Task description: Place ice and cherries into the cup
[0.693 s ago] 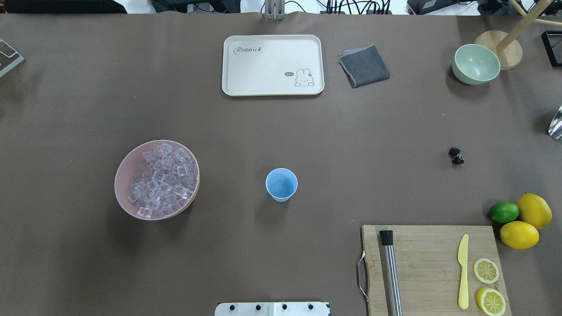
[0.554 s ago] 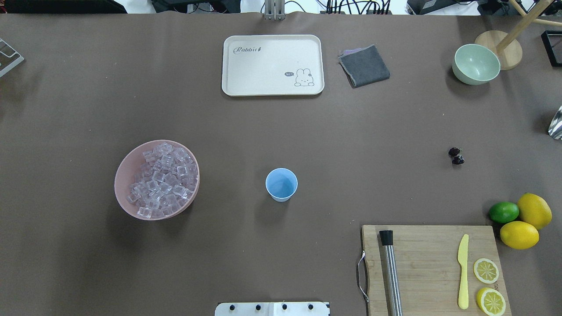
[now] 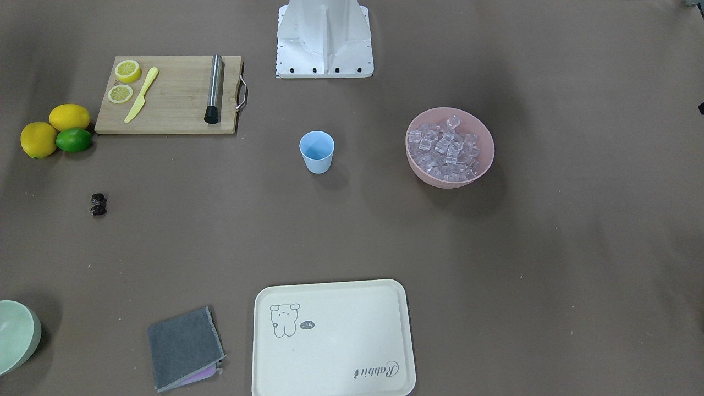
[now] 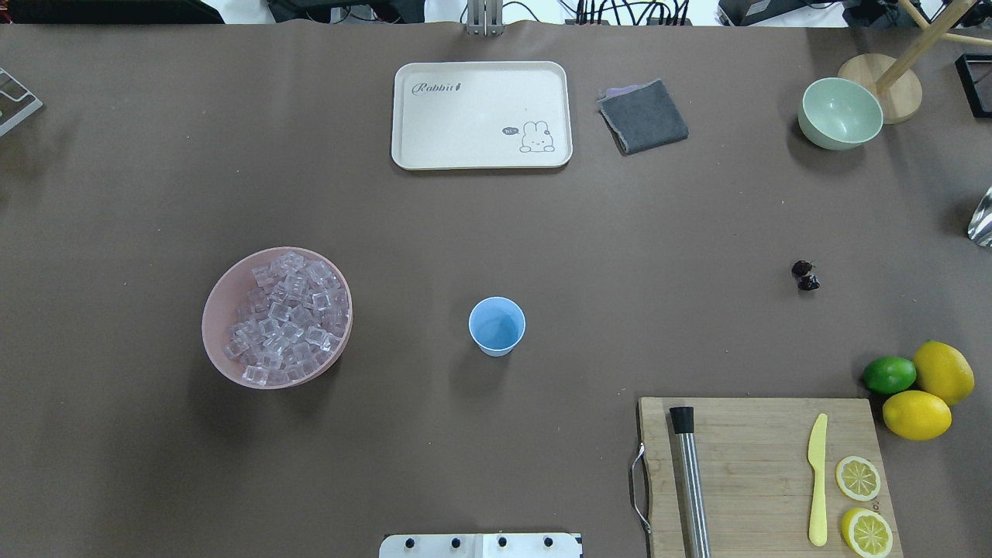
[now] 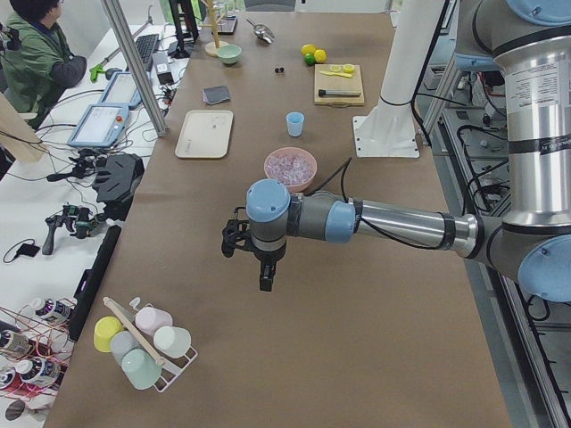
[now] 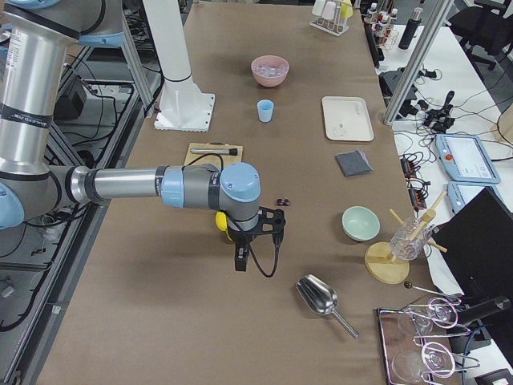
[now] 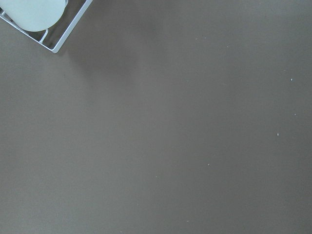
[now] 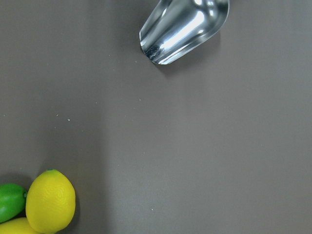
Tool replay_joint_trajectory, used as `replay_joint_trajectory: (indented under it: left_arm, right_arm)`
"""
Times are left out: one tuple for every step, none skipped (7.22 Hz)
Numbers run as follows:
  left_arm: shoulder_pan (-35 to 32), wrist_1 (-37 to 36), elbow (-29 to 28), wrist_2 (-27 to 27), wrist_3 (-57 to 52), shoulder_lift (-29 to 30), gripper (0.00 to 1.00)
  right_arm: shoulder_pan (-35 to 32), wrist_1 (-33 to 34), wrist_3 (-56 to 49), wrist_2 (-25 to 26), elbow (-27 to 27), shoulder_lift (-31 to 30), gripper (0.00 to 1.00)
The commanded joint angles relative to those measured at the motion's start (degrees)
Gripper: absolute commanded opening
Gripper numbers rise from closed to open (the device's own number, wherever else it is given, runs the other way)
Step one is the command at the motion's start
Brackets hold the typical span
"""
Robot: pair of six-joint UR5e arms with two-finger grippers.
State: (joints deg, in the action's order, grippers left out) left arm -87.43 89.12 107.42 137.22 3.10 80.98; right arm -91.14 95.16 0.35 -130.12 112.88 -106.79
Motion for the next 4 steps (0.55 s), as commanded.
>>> replay_joint_trajectory:
  left_arm:
    - [-0.28,1.05,0.16,0.5,0.15,1.19,0.98]
    - [-0.9,3.32,0.42,0.59,0.24,1.37,0.98]
    - [-1.69,7.52,0.08,0.59,0.32,1.37,0.98]
    - [-1.69,15.04,-0.8,-0.02,0.15,1.37,0.98]
  right_arm:
    - [-1.4,-0.41,0.26,-0.13,1.46,1.14,1.0]
    - [-1.84,-3.72,0.26,0.3,1.46,4.62,1.0]
    - [-3.94,-7.67,0.44,-0.21,0.94,4.83,1.0]
    - [-4.91,-7.62,0.52,-3.79,-0.54,5.27,1.0]
